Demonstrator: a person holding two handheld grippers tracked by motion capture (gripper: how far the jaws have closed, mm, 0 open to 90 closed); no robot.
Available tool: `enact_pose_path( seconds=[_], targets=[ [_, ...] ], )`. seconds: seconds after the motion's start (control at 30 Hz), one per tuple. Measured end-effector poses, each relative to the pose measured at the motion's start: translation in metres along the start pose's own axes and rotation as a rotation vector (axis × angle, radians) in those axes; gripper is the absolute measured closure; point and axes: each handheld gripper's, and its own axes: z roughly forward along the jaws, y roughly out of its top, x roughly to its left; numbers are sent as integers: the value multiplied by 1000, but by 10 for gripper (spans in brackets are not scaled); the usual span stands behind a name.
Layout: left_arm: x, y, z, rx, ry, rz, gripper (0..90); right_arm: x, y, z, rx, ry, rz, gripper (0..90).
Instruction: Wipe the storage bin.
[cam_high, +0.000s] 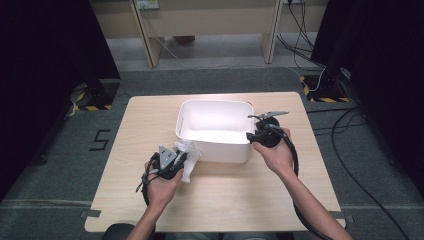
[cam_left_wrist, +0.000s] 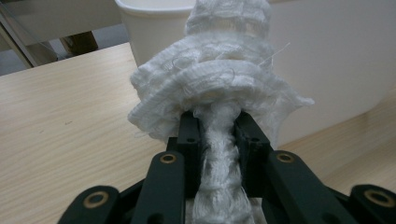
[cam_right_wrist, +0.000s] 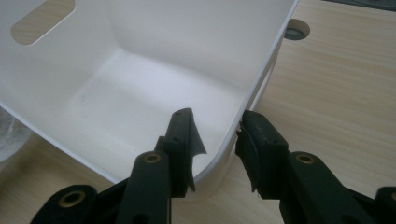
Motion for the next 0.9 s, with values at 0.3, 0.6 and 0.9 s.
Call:
enact_pose_path(
  seconds=[0.3,0.6,0.9],
  targets=[
    [-1,-5,5,24,3,11,748,0,0,0,1,1,2,649],
    [-2,-17,18,75,-3,12,748,1,0,0,2,2,4,639],
    [1,-27,28,131,-22,-16,748,3,0,0,6,1,5,634]
  ],
)
